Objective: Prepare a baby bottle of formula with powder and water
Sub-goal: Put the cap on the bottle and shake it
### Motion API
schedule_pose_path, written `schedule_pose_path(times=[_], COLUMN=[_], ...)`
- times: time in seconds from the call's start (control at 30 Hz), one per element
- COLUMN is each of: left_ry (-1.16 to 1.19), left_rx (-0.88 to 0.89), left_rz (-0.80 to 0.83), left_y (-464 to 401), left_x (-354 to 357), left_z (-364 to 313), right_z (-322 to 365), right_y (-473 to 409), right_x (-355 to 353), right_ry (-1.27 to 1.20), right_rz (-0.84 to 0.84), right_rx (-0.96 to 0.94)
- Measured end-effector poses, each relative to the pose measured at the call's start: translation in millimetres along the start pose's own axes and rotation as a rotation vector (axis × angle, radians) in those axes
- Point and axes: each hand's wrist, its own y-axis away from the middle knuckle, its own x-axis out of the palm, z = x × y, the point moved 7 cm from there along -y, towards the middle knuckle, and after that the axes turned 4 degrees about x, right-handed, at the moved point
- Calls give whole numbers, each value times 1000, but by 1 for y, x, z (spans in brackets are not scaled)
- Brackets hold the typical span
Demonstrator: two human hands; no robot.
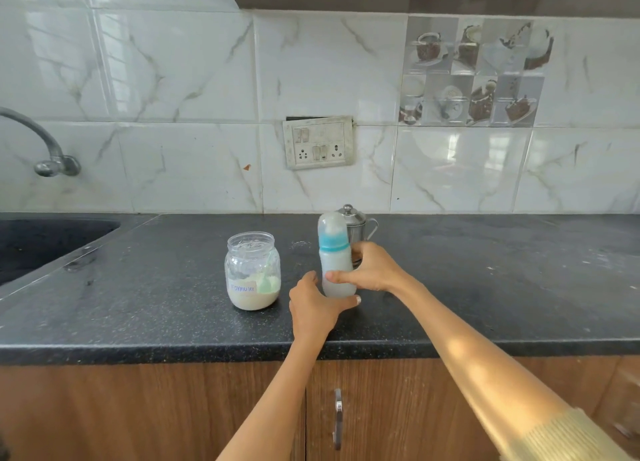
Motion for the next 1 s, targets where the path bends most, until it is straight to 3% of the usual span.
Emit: schedule_pose_path(times=[0.27,0.37,0.63,0.73,1.0], left_ry=[1,-1,-15,-19,-12], left_rx=[8,9,-10,-17,-20], left_rz=[3,13,12,16,16], left_y=[0,0,0,0,-1], left_x=[-1,-1,-1,-1,1], left_z=[0,-1,1,-1,3], right_z=[-2,1,1,-2,4], right_y=[-2,-1,-1,-3,-4], right_x=[-5,0,-6,0,-10], right_ry=[-74,24,-37,27,-59], right_rz=[-39,46,-20,49,-43], right_rx=[10,-5,8,14,32])
